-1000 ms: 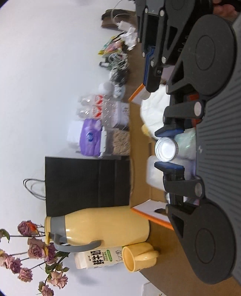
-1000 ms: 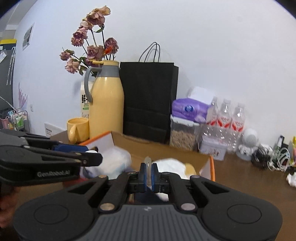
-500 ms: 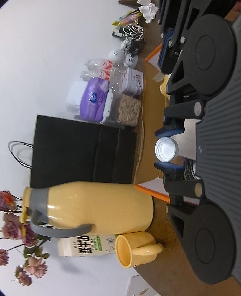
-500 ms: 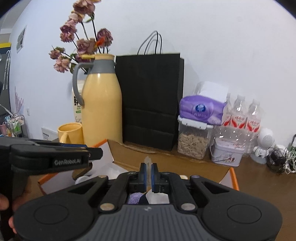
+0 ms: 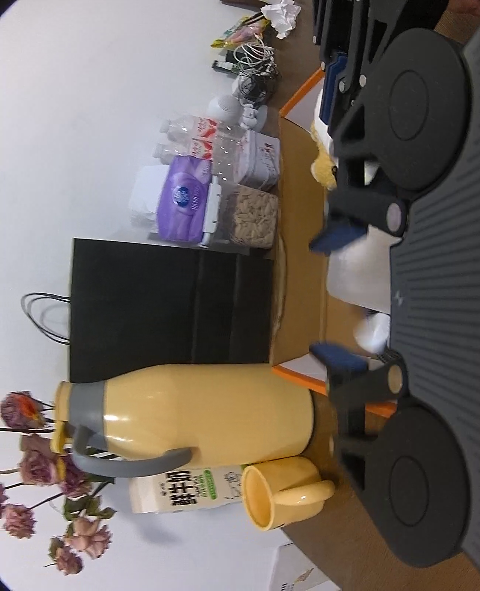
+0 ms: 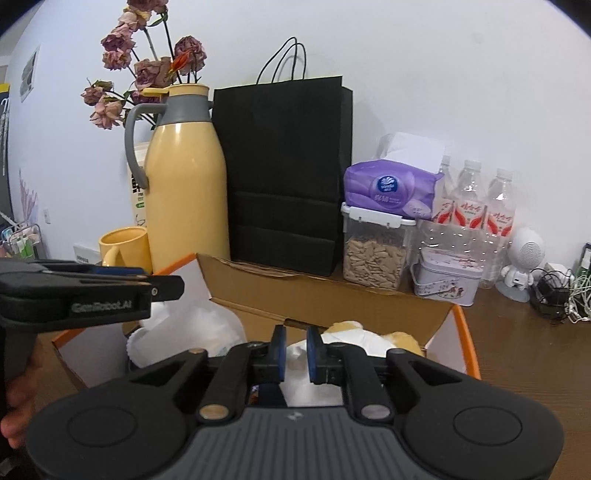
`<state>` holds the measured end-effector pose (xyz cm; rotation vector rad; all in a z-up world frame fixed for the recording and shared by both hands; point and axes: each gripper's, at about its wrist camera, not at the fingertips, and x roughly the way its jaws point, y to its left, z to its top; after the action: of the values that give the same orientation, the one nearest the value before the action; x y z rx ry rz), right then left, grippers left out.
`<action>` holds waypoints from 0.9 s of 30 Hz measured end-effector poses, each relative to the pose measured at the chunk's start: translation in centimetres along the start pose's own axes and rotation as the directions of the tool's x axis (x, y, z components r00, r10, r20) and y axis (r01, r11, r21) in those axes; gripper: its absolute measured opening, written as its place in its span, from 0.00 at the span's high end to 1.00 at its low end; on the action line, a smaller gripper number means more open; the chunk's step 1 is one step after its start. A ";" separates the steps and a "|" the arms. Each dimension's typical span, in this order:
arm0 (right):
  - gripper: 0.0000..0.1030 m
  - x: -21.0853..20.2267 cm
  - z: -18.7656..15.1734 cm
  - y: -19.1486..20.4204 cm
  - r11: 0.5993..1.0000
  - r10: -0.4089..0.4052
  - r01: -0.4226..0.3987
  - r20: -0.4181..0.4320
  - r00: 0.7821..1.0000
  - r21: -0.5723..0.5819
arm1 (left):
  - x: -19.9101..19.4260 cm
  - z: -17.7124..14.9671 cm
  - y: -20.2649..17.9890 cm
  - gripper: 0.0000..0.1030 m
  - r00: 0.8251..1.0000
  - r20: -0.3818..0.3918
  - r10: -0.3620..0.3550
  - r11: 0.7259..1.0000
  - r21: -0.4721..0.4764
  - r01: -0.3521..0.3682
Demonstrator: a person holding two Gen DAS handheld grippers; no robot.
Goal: Organize objects
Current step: 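Open both grippers to drop the band and cap into the box, then withdraw both grippers from the box back toward the table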
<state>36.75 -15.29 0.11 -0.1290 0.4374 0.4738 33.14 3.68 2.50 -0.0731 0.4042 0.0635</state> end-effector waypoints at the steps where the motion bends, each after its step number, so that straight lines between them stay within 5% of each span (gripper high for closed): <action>1: 0.85 -0.1 0.0 -0.1 1.000 -0.005 0.005 0.002 1.000 0.001 | -0.3 0.0 -0.1 0.24 1.000 0.014 0.001 1.000 0.004 -0.001; 4: 0.43 -0.4 -0.1 -0.3 1.000 -0.024 0.024 0.005 1.000 0.005 | -0.9 0.2 -0.3 0.00 0.999 0.053 0.007 1.000 0.002 -0.007; 6: 0.06 -0.7 -0.1 -0.4 0.999 -0.036 0.036 0.012 0.999 0.003 | -1.1 0.2 -0.4 0.00 0.998 0.066 0.013 1.000 0.000 -0.013; 27: 0.00 -3.2 -0.1 -0.5 0.999 -0.052 0.052 0.037 0.998 0.011 | -4.4 0.2 -1.2 0.00 0.994 0.104 -0.030 1.000 0.005 0.030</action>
<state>34.34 -17.07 1.39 -0.1213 0.3989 0.4218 29.32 2.27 4.50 -0.0722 0.2985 0.0368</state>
